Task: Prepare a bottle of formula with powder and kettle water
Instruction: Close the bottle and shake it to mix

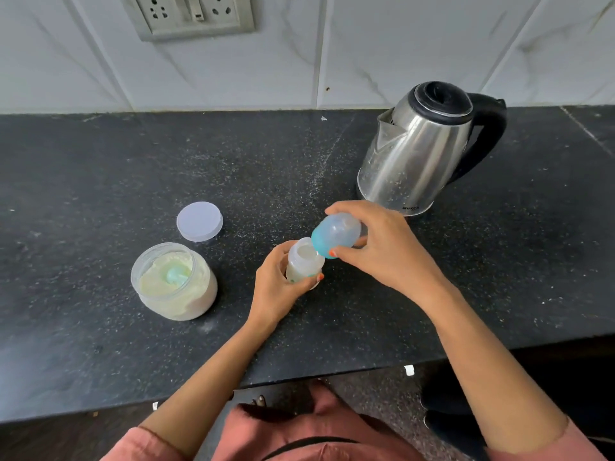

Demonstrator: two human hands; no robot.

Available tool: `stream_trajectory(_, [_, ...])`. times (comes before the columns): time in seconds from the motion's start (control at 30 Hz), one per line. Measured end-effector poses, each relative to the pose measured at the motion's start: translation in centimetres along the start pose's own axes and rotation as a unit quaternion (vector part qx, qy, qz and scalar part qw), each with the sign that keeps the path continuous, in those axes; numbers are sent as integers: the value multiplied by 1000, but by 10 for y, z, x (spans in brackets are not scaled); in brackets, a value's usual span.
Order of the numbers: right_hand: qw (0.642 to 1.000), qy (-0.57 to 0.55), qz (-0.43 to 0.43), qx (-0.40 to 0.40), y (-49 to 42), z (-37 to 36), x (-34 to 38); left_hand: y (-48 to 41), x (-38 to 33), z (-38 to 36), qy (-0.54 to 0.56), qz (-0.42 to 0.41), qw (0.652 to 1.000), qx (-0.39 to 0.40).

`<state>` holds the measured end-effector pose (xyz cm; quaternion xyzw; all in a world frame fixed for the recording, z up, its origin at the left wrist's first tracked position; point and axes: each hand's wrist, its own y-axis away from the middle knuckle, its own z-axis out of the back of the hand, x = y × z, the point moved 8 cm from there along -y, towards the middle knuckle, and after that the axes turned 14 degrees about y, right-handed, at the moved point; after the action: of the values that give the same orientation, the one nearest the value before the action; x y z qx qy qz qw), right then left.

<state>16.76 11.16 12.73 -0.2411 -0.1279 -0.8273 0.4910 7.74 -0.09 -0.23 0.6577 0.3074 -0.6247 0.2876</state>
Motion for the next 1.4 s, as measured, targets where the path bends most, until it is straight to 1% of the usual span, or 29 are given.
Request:
stream_trajectory(0.07, [999, 15, 18, 34, -3, -11, 12, 0, 1, 0, -1, -1, 1000, 3])
stream_trajectory(0.17, [996, 46, 23, 73, -7, -27, 19, 0, 2, 1, -8, -3, 1000, 6])
stream_trajectory(0.43, [979, 174, 43, 97, -13, -42, 31, -1, 5, 1, -15, -4, 1000, 15])
stream_trajectory(0.53, [972, 221, 30, 71, -16, -38, 33, -1, 4, 2, -16, -11, 1000, 13])
stream_trajectory(0.63, [952, 305, 29, 27, -17, -38, 40, -2, 6, 2, -12, -9, 1000, 13])
stream_trajectory(0.73, [936, 350, 14, 13, -17, -37, 40, -2, 7, 1, -6, -8, 1000, 17])
stream_trajectory(0.77, [936, 350, 11, 21, -17, -36, 39, -2, 7, 1, -6, -9, 1000, 19])
stream_trajectory(0.83, [945, 314, 34, 81, -17, -35, 36, -2, 6, 0, -13, -12, 1000, 22])
stream_trajectory(0.9, [946, 267, 98, 157, -13, -38, 41, -2, 6, 0, -14, -7, 1000, 25])
stream_trajectory(0.97, [937, 256, 141, 191, -12, -39, 45, -2, 7, 0, -11, -1, 1000, 24])
stream_trajectory(1.03, [940, 255, 140, 179, -14, -39, 46, -2, 7, 0, -13, 2, 1000, 23])
stream_trajectory(1.1, [940, 276, 125, 156, -17, -38, 45, -3, 7, 0, -12, 1, 1000, 24])
stream_trajectory(1.2, [930, 347, 89, 83, -24, -32, 43, -2, 7, 0, -7, 2, 1000, 27])
stream_trajectory(1.3, [917, 393, 65, 14, -27, -28, 44, -2, 5, 0, -6, -4, 999, 31])
stream_trajectory(1.33, [917, 394, 67, 9, -27, -27, 44, -2, 5, 0, -7, -4, 999, 31])
stream_trajectory(1.37, [923, 378, 72, 20, -26, -27, 43, -2, 5, 0, -8, -3, 999, 31])
stream_trajectory(1.4, [933, 346, 82, 56, -25, -30, 41, -3, 6, 0, -9, -2, 999, 31])
